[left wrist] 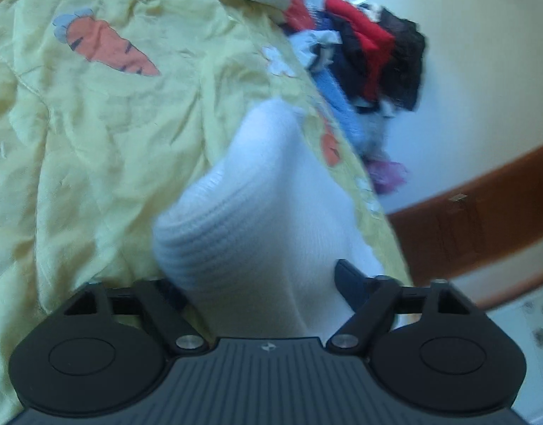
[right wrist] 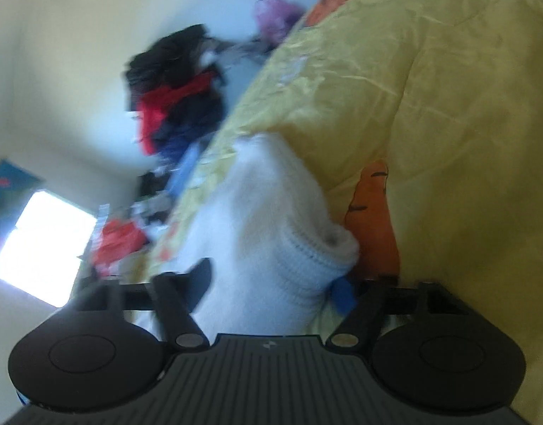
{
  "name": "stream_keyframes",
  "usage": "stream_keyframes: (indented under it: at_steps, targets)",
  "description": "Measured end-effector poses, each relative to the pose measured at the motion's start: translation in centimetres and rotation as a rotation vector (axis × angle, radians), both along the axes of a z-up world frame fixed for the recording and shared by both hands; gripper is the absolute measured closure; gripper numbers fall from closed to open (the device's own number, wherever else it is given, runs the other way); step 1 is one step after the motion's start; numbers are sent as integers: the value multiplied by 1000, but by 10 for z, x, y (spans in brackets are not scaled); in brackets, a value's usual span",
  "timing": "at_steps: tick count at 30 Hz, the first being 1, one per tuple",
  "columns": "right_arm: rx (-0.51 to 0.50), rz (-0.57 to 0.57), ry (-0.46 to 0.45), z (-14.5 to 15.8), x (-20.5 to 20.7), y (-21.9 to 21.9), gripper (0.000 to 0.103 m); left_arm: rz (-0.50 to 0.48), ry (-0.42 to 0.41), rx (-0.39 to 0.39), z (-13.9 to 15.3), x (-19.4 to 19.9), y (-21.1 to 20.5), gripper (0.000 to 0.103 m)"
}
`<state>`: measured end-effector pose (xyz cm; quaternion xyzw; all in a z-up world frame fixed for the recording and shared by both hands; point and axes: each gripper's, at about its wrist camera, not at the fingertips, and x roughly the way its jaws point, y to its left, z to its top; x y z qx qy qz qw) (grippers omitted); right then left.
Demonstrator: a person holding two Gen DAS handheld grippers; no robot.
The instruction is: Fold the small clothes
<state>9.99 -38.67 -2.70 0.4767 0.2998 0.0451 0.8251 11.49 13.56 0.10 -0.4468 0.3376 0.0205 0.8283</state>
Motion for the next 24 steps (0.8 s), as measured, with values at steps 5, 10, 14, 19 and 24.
stream_keyframes:
  at_steps: [5, 10, 14, 19, 24]
  targets:
    - [-29, -4, -19, 5, 0, 8, 74, -54, 50, 43, 7, 2, 6, 81]
    - [-44, 40, -126, 36, -37, -1, 76, -156, -27, 74, 40, -31, 14, 83]
    - [-22, 106, -121, 37, -86, -14, 76, -241, -21, 97, 36, -75, 27, 82]
    - [-88, 127, 18, 2, -118, -16, 56, -262, 37, 70, 4, -102, 39, 66]
    - [-237, 51, -77, 41, -123, -38, 42, -233, -78, 184, 52, -128, 60, 40]
